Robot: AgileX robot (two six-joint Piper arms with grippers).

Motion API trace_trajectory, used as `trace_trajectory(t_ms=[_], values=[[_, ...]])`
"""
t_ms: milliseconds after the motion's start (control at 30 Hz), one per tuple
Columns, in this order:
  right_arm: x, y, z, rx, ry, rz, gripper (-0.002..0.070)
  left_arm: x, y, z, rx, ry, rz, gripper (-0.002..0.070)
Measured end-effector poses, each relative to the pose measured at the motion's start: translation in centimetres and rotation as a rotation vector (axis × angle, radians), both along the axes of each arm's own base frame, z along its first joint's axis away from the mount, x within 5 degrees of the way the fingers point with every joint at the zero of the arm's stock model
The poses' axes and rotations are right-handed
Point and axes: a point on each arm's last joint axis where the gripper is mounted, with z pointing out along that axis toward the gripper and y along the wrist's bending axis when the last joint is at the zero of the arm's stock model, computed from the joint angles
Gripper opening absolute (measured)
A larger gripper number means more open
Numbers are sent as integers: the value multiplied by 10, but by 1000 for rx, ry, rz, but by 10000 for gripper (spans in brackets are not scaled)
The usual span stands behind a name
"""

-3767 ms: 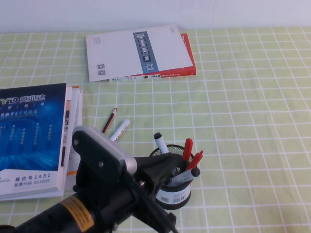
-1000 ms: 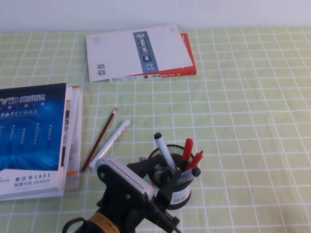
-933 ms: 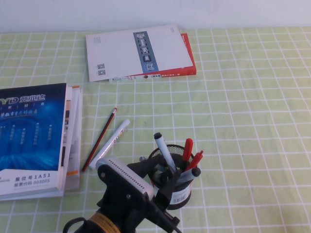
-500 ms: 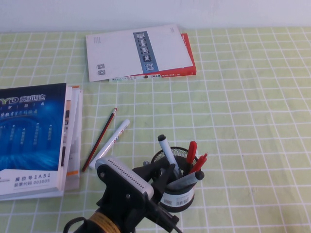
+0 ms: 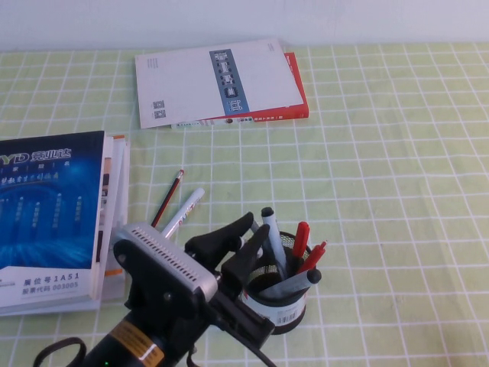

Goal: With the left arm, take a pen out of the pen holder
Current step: Pick up the pen from the pen holder, then place the pen on the table

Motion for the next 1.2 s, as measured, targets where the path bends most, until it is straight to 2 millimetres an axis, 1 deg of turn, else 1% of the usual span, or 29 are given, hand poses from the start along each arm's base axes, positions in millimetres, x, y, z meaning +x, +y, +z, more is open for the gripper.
trace_trajectory(t_ms=[500, 733, 867, 967, 1200], values=[[0, 0, 0, 0, 0, 0, -15, -13, 24, 47, -50, -51, 14, 88], [0, 0, 0, 0, 0, 0, -15, -13, 22, 75, 11, -58, 6, 88], [0, 0, 0, 0, 0, 0, -15, -8, 16, 87, 81, -8, 9, 88], [0, 0, 0, 0, 0, 0, -15, 0, 15, 98, 110, 52, 36, 88], [0, 0, 0, 0, 0, 0, -15, 27, 27, 117, 81, 217, 102, 88]])
